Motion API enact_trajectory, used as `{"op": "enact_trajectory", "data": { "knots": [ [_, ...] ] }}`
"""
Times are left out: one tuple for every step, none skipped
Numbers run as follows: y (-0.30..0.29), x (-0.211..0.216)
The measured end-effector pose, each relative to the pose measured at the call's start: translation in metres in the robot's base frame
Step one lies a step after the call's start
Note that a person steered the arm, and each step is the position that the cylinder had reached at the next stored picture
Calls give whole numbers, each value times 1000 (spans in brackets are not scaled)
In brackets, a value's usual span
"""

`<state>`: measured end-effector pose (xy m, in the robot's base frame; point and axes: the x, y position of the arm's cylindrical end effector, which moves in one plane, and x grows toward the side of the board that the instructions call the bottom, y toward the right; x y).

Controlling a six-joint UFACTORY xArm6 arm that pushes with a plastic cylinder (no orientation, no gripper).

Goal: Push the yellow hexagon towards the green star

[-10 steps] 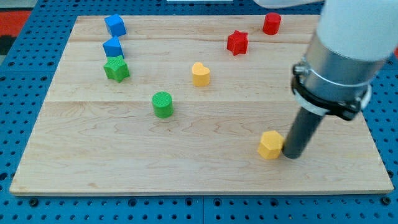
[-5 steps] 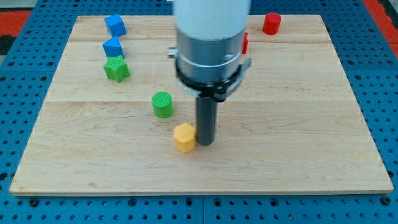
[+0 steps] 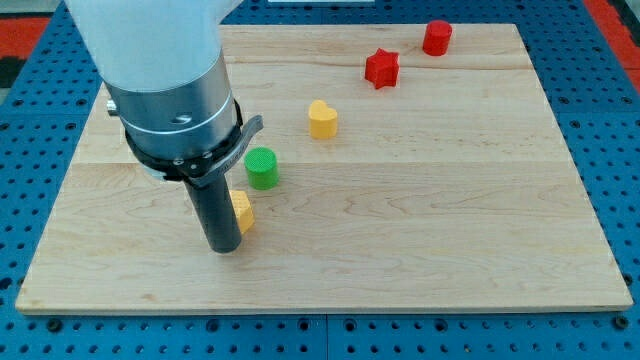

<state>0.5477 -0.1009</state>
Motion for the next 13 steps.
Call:
{"op": "enact_trajectory", "data": {
  "knots": [
    [8,0],
    [34,0],
    [19,-5],
    [-16,-21],
    [-37,-34],
    [-45,-26],
    [-17,-11],
    [32,-12],
    [37,-18],
    [17,-44],
    [-25,-52],
    [-30,-54],
    [-35,-54]
  ]
}}
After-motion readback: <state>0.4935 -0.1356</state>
